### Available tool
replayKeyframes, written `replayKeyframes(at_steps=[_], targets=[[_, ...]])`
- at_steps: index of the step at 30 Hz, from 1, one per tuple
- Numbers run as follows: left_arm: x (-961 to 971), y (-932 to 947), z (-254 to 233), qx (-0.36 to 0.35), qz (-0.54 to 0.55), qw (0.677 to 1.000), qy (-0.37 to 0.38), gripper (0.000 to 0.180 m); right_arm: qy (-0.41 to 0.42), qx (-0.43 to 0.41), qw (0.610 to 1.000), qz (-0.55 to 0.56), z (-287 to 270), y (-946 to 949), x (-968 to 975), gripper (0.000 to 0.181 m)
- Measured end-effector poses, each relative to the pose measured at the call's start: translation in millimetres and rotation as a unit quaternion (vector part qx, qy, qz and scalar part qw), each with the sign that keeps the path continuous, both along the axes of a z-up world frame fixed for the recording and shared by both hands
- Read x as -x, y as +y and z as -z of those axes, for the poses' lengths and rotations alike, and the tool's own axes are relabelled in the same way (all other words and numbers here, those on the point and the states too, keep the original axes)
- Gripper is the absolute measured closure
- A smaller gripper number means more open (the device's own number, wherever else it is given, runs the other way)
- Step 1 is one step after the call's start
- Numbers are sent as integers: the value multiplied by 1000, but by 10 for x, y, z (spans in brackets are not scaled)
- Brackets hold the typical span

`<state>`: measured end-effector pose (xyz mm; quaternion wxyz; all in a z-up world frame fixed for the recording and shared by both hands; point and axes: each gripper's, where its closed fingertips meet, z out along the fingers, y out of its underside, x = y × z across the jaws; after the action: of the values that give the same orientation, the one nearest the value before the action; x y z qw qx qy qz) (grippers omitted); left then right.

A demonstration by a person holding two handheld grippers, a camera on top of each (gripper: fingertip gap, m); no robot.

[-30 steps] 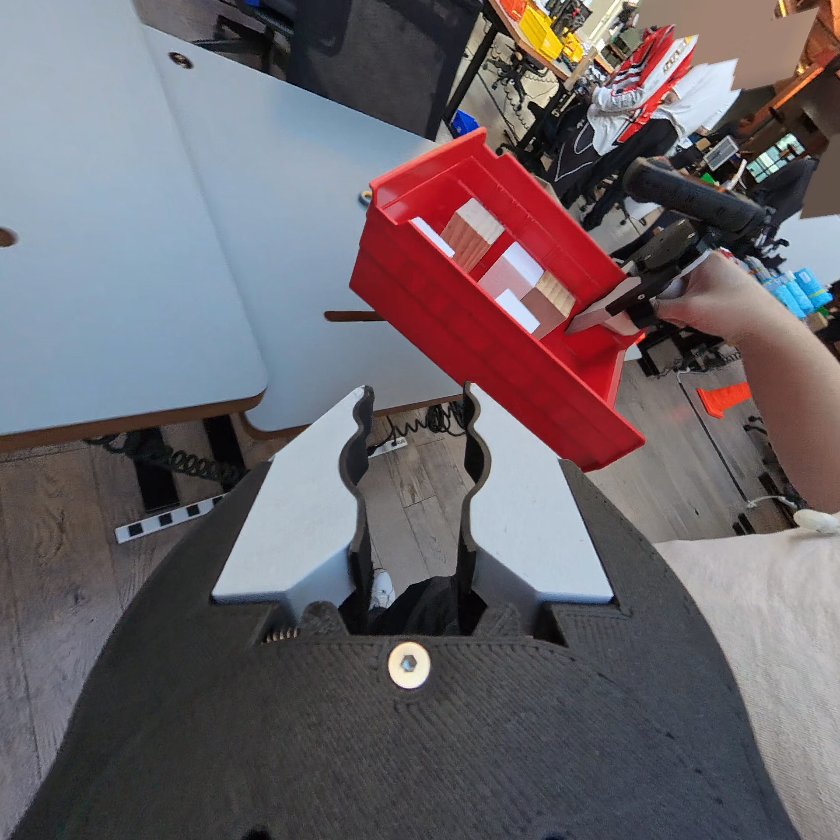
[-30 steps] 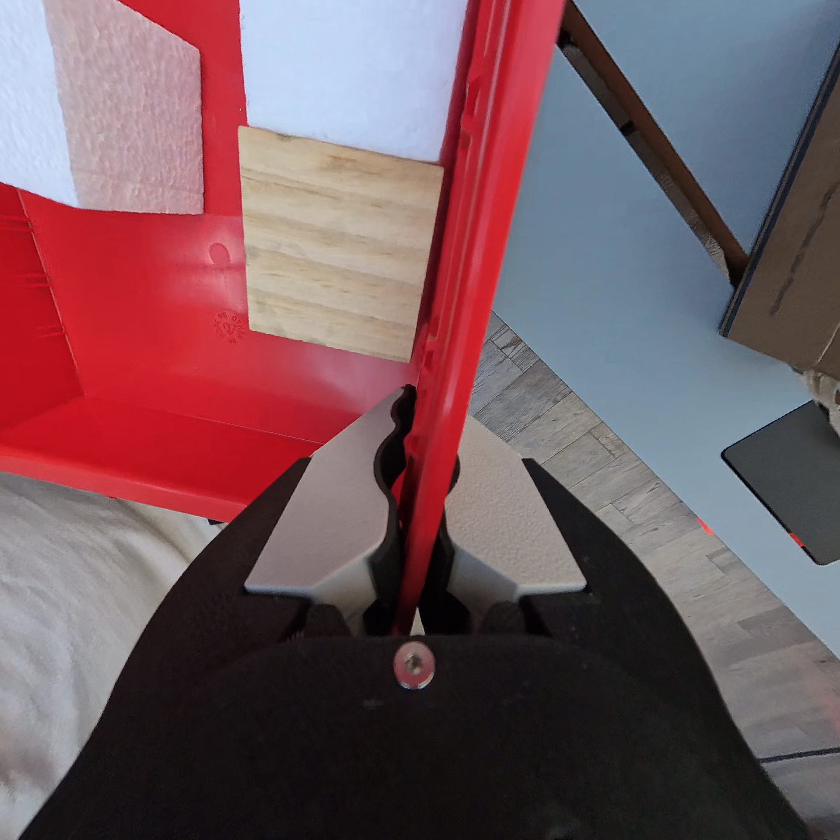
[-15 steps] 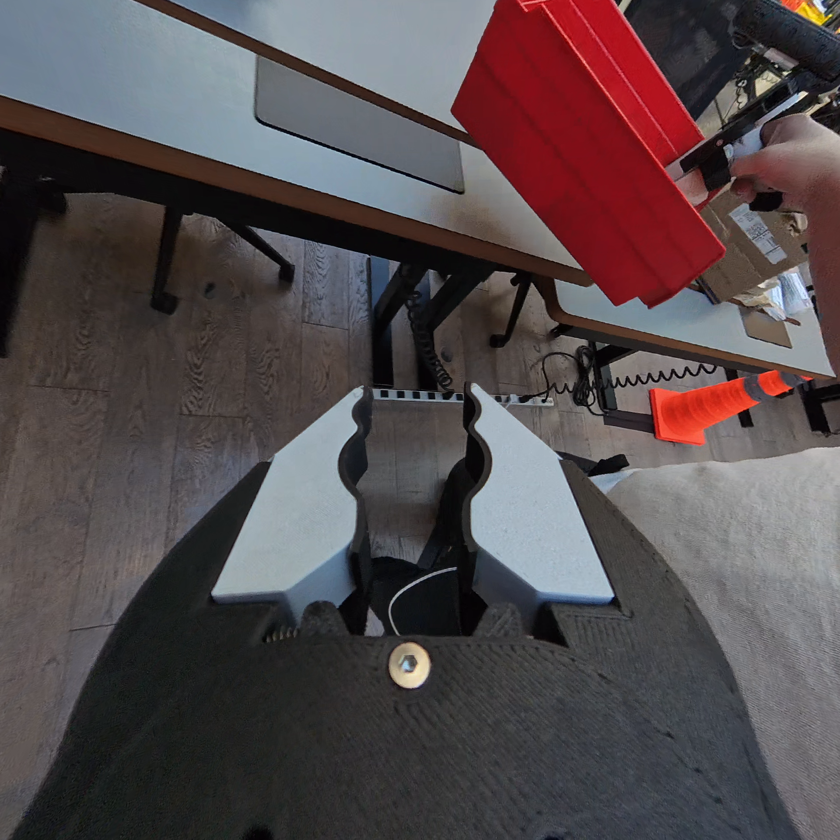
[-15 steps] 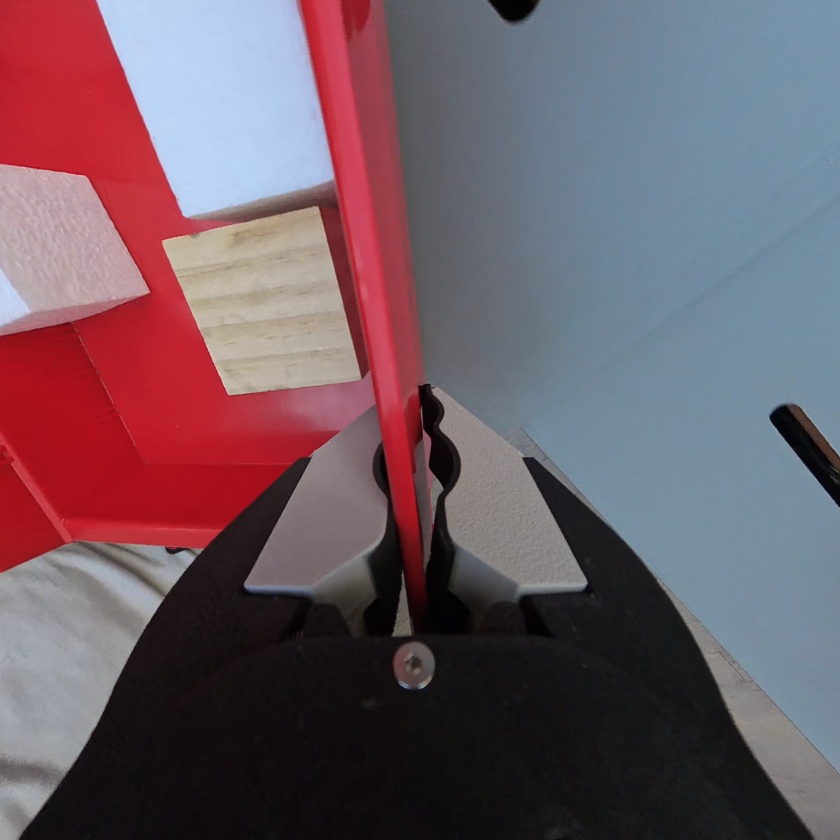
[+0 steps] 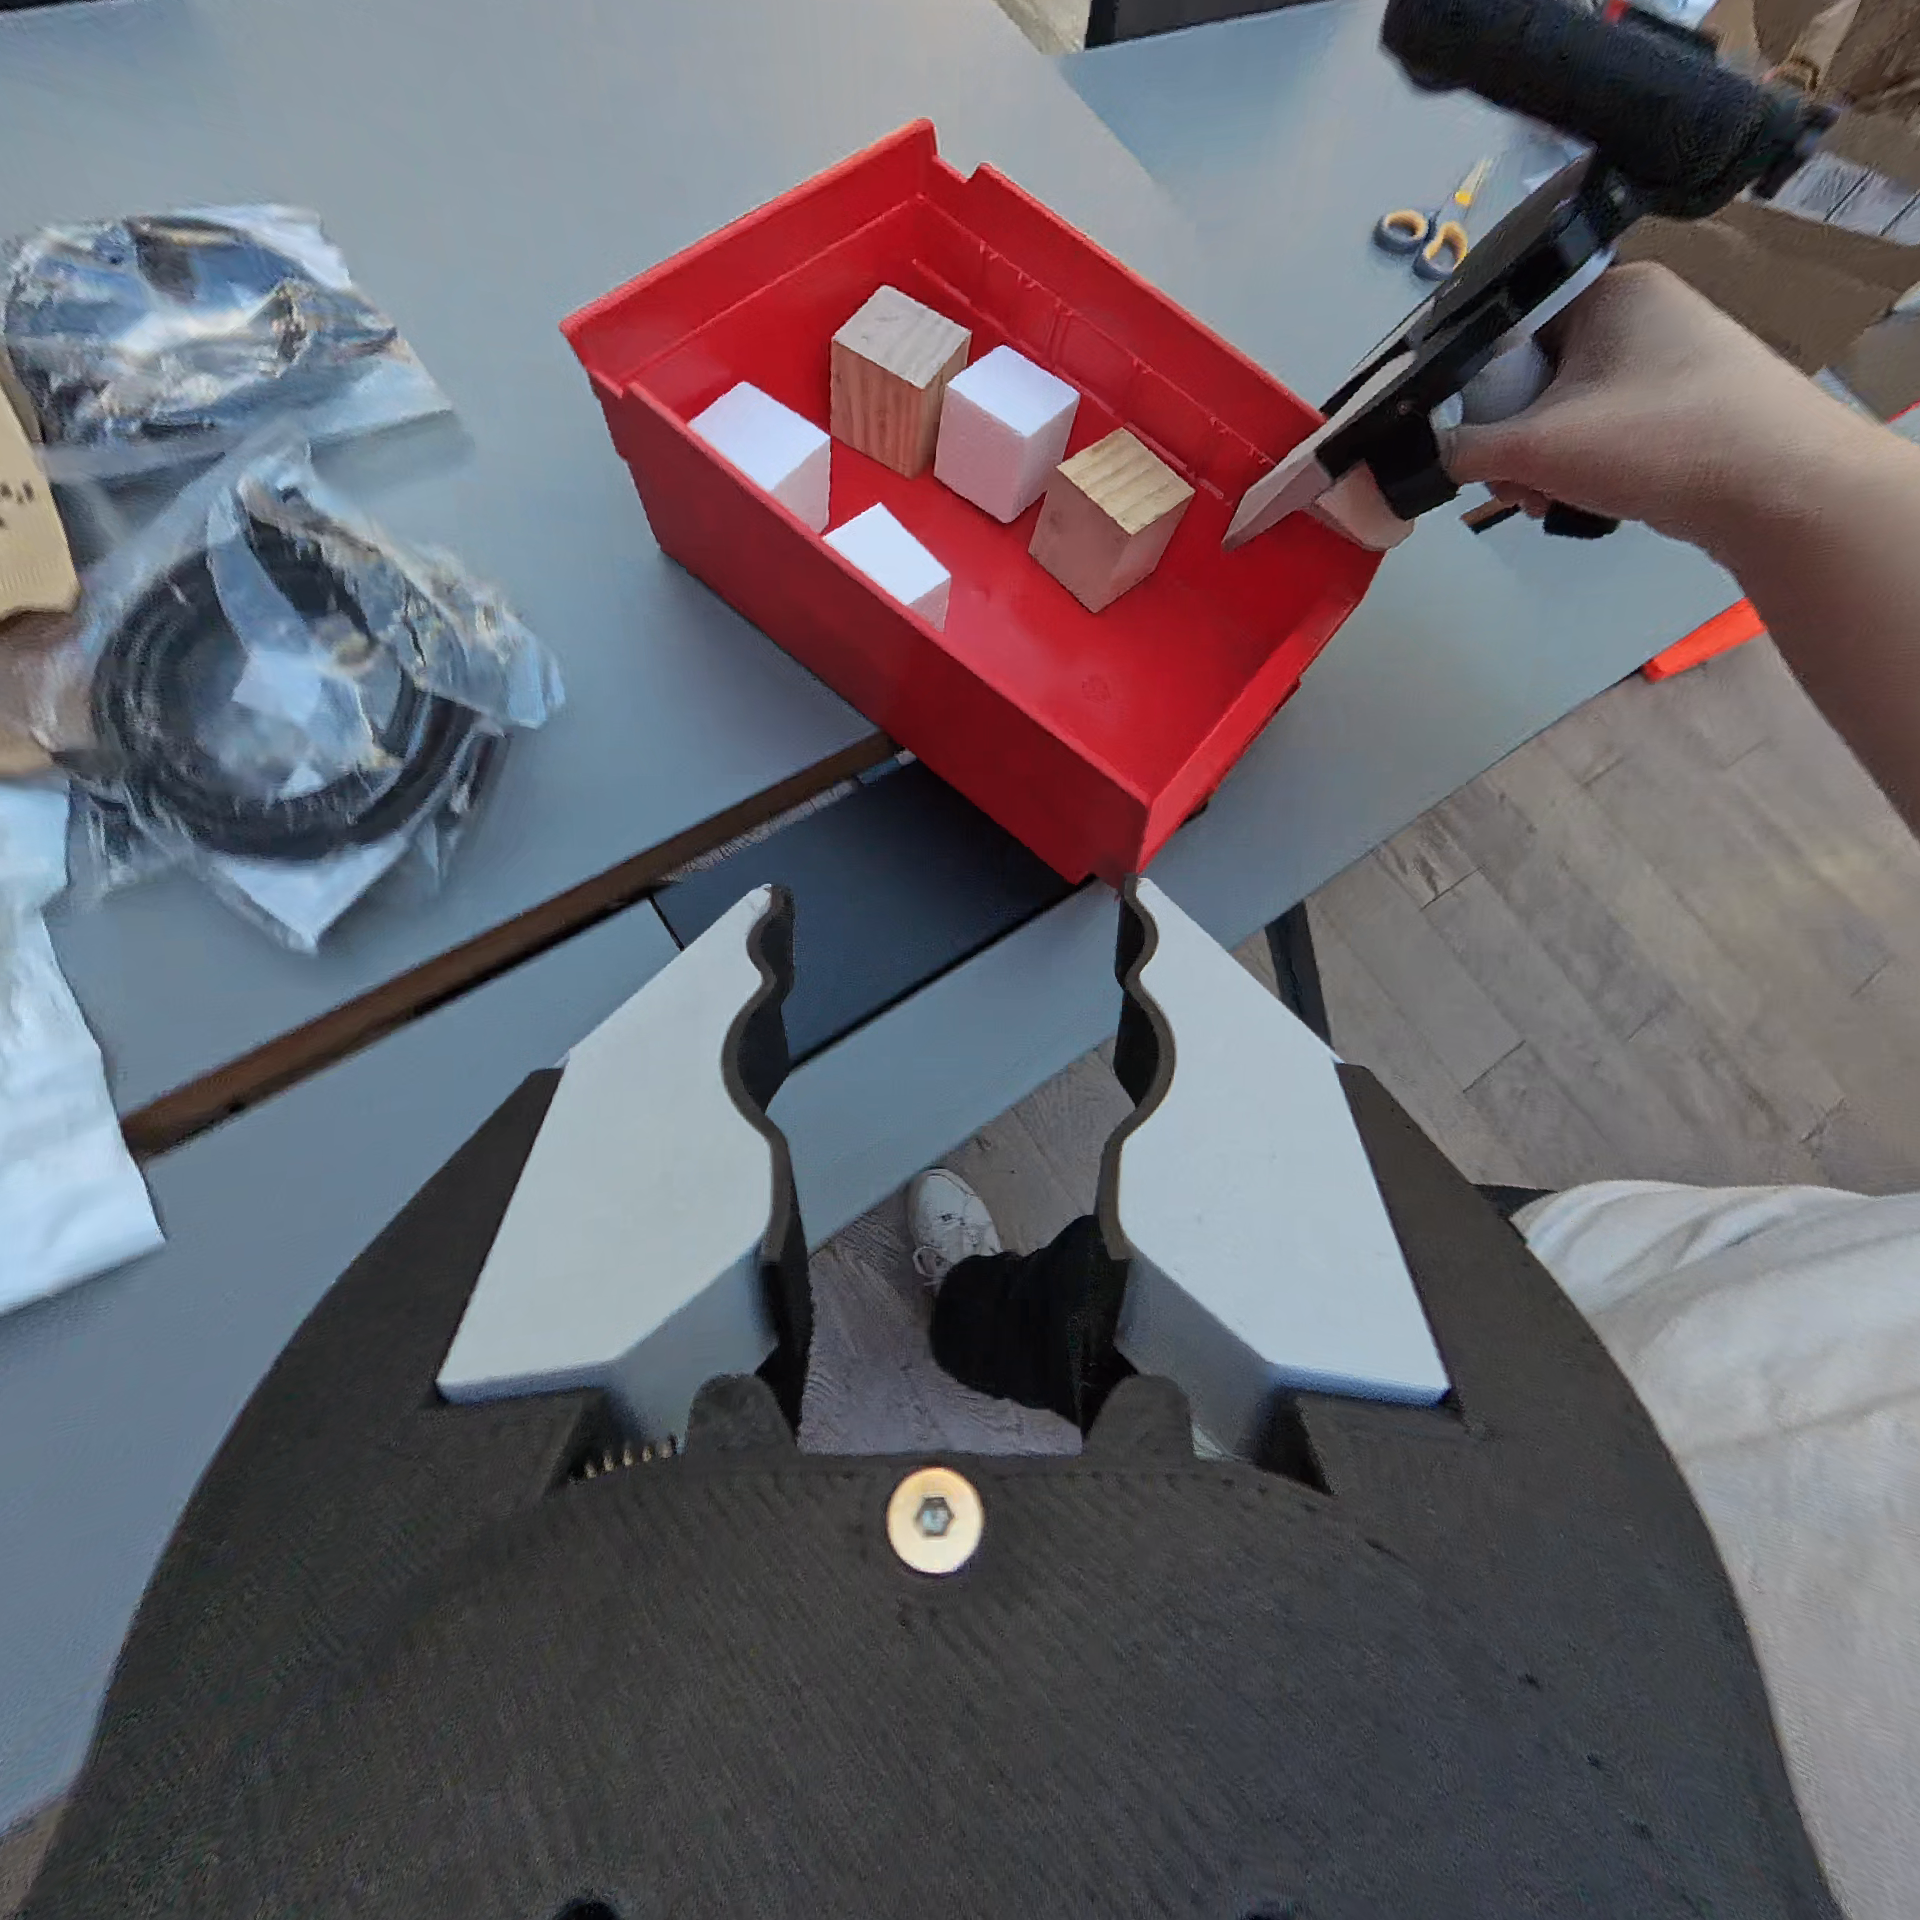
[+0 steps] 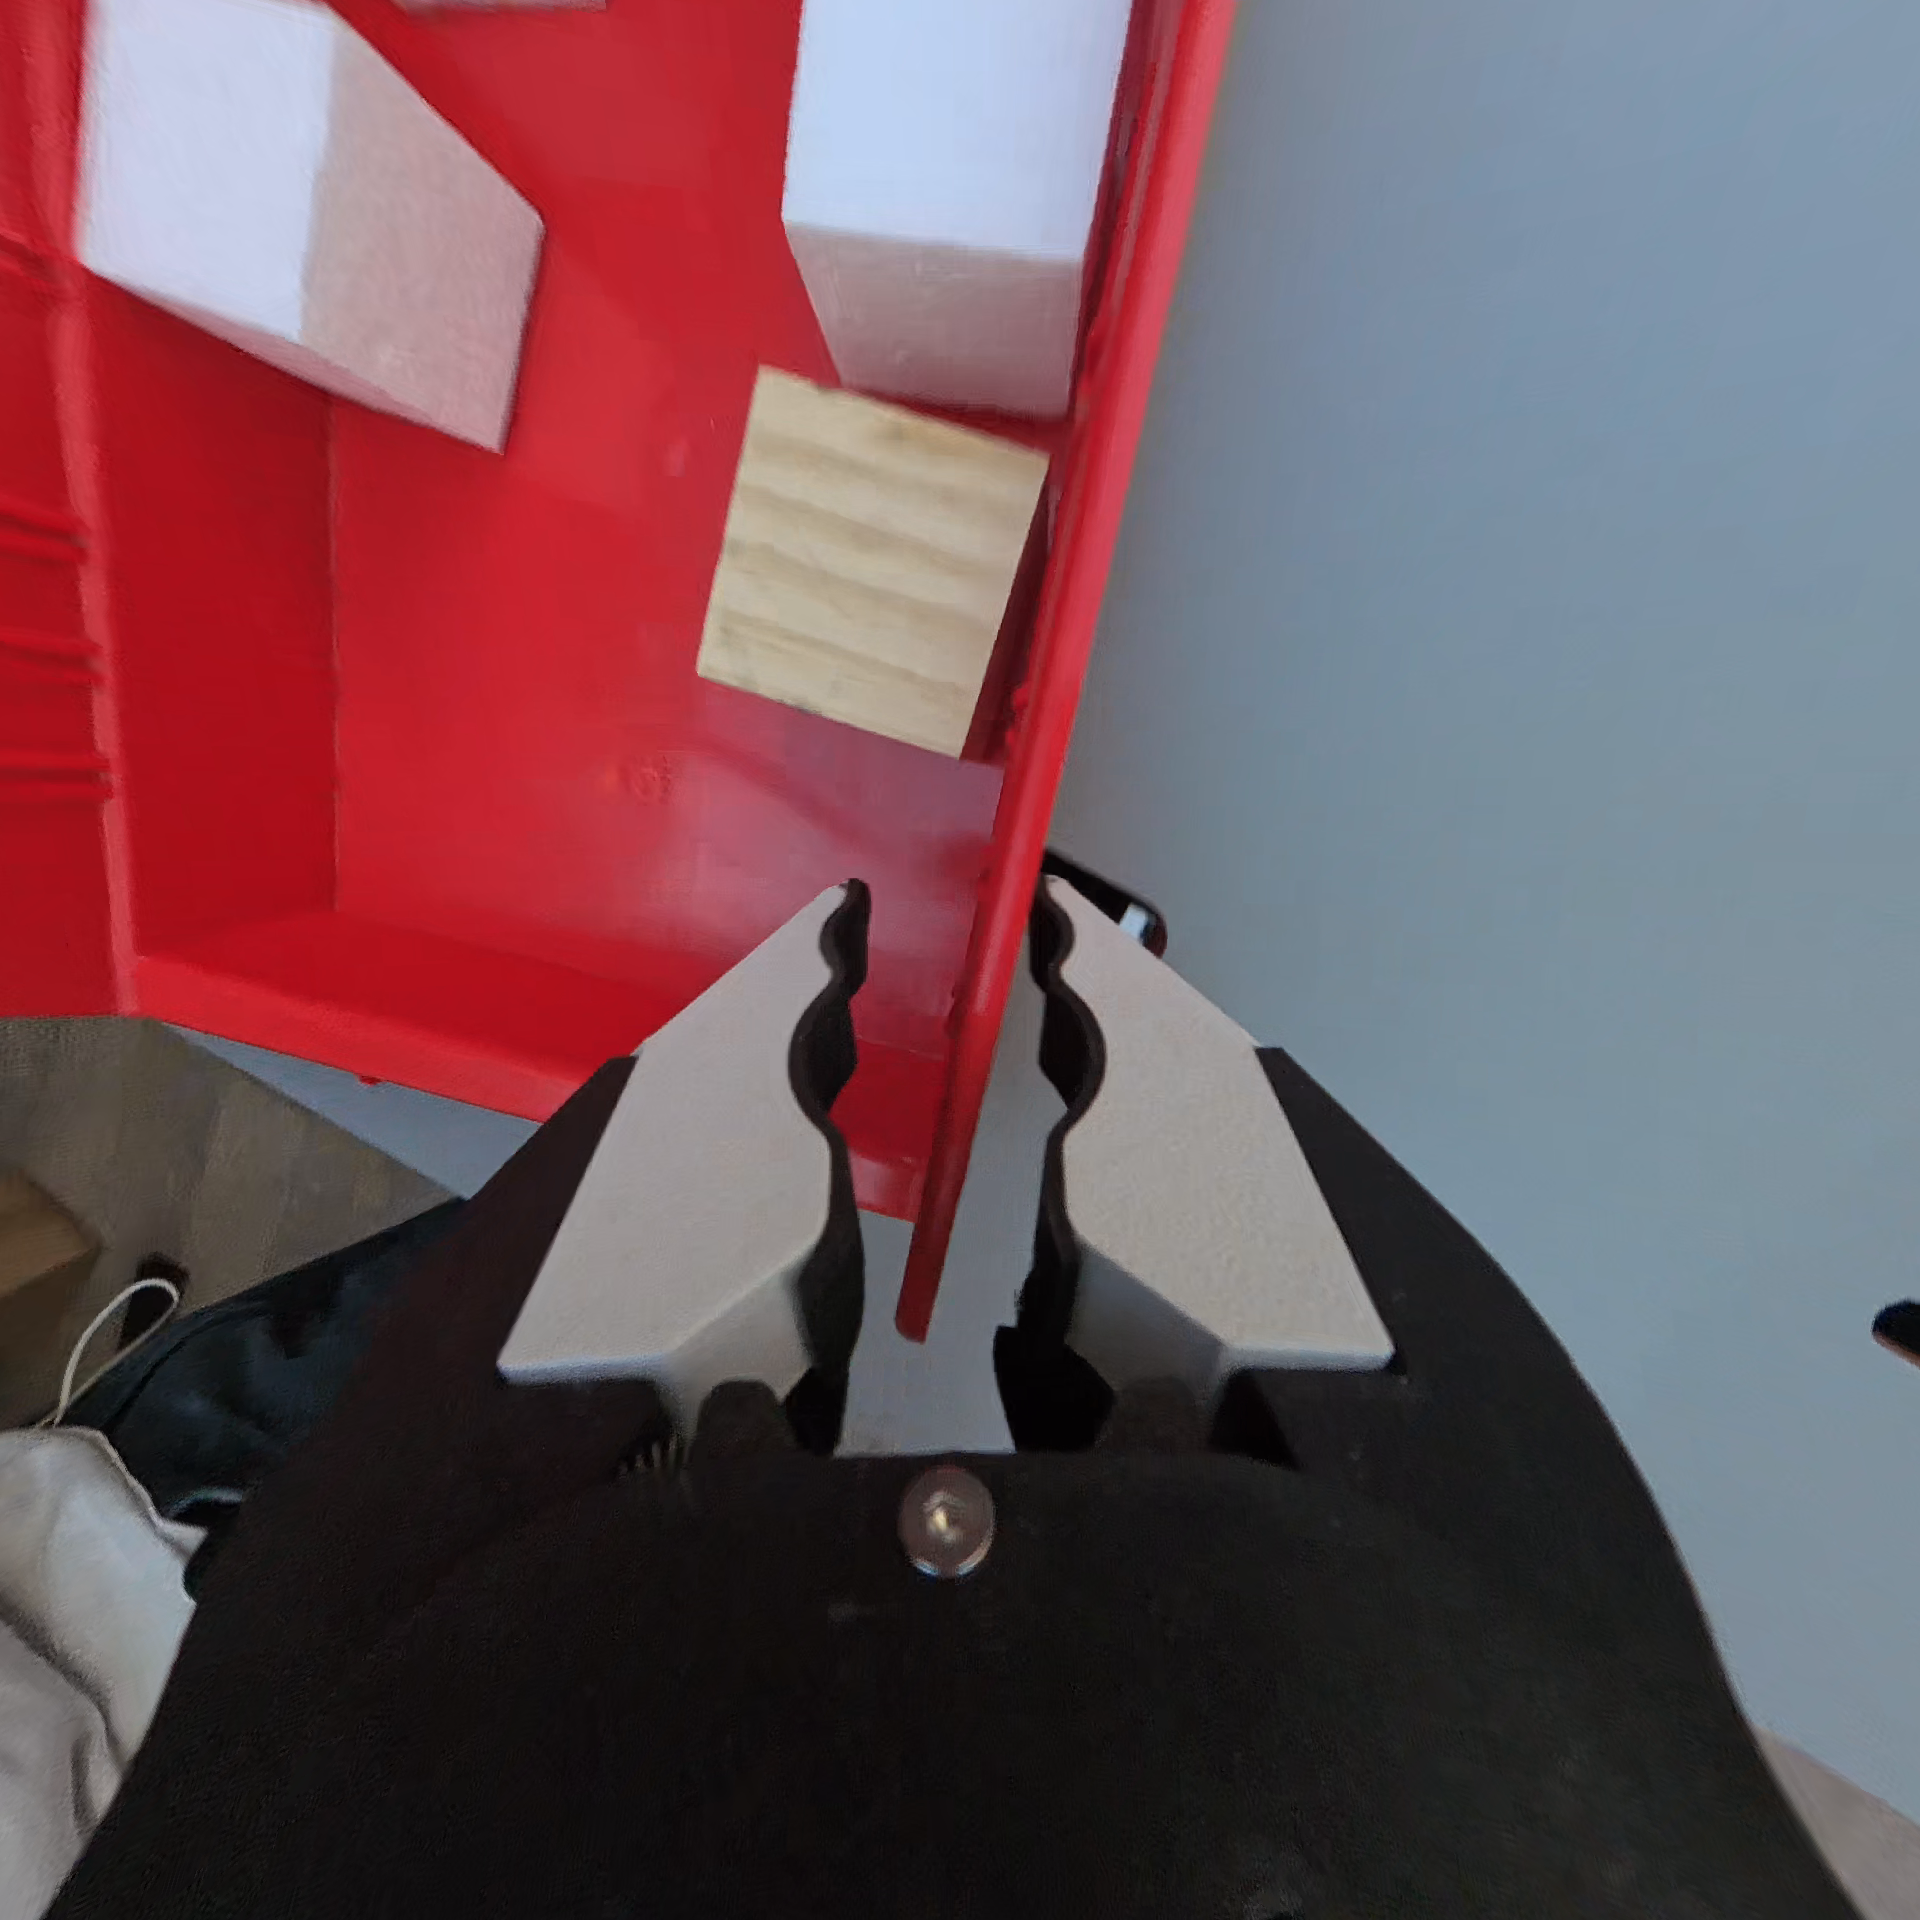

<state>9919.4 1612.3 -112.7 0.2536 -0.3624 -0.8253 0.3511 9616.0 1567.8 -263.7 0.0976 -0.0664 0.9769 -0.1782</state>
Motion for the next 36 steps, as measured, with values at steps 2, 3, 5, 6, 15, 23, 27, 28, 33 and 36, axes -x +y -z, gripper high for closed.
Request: replayKeyframes(at_steps=[2, 3, 5, 6, 15, 23, 27, 28, 33, 36], targets=[[250, -359, 38, 5, 46, 999, -21, 119, -12, 95, 995, 6, -373, -315, -46, 130], [392, -542, 74, 6, 69, 997, -33, 118, -6, 148, 989, -9, -582, -474, -108, 126], [698, -975, 216, 9, 110, 991, -81, 116, 39, 203, 977, -53, -830, -692, -203, 124], [879, -1192, 307, 8, 134, 985, -110, 116, 66, 207, 974, -63, -874, -767, -203, 124], [1847, -2229, 1285, -14, 243, 913, -326, 121, -83, 206, 975, 23, -725, -609, -629, 119], [1865, -1872, 1448, -27, 325, 887, -328, 132, -22, 174, 974, 143, -419, -318, -535, 120], [1884, -1972, 1382, 40, 338, 877, -340, 112, 81, 144, 974, 155, -195, -500, -403, 105], [1889, -1980, 1397, 37, 341, 875, -342, 111, 102, 138, 972, 158, -149, -553, -354, 103], [1868, -1890, 1678, -10, 395, 840, -373, 113, 112, 83, 973, 182, 147, -631, -306, 119], [1876, -1962, 1684, -3, 389, 844, -370, 122, 84, 103, 972, 193, 145, -639, -307, 123]])
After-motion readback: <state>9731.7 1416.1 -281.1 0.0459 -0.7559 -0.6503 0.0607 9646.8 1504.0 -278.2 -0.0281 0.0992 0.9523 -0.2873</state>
